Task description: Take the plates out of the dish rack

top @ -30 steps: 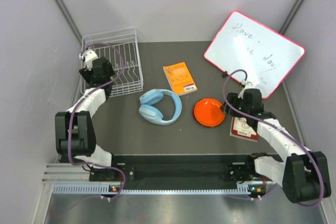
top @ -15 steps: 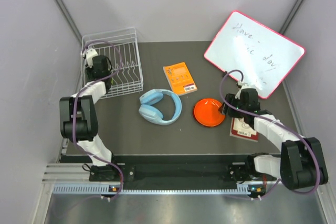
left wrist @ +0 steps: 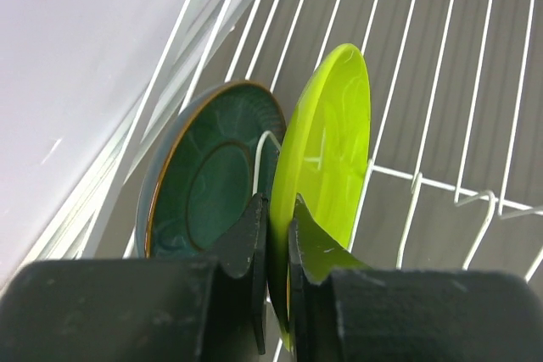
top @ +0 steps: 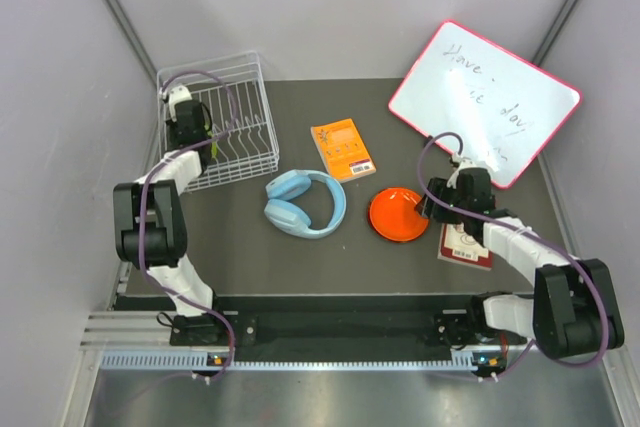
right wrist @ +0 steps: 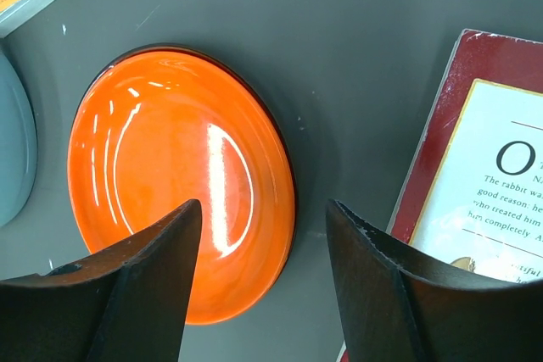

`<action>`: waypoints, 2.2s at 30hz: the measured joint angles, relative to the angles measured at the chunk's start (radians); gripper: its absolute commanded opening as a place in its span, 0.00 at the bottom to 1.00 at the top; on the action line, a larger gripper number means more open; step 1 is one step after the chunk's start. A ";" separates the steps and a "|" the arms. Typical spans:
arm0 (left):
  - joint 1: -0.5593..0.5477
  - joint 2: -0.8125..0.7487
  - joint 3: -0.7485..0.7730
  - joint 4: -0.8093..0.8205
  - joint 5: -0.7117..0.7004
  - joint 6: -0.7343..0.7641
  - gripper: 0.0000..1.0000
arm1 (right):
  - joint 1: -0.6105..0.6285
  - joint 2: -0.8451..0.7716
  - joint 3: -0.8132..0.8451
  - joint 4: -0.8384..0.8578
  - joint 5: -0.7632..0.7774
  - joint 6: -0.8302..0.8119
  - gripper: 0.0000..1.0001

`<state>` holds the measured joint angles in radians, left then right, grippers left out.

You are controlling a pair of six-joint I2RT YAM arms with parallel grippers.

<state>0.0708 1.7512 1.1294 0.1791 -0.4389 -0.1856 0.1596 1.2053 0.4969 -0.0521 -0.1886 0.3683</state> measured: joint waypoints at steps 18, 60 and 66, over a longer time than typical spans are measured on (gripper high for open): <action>-0.094 -0.427 -0.045 -0.053 -0.090 0.008 0.00 | 0.002 -0.237 -0.007 -0.104 0.011 0.017 0.75; -0.656 -0.606 -0.506 0.182 0.614 -0.690 0.00 | 0.394 -0.416 -0.144 0.354 0.078 0.417 0.78; -0.669 -0.596 -0.520 0.177 0.606 -0.687 0.00 | 0.395 -0.453 -0.144 0.355 0.098 0.410 0.77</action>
<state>-0.5983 1.1553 0.6094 0.3565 0.1673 -0.8726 0.5549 0.7521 0.3531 0.3031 -0.0906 0.7784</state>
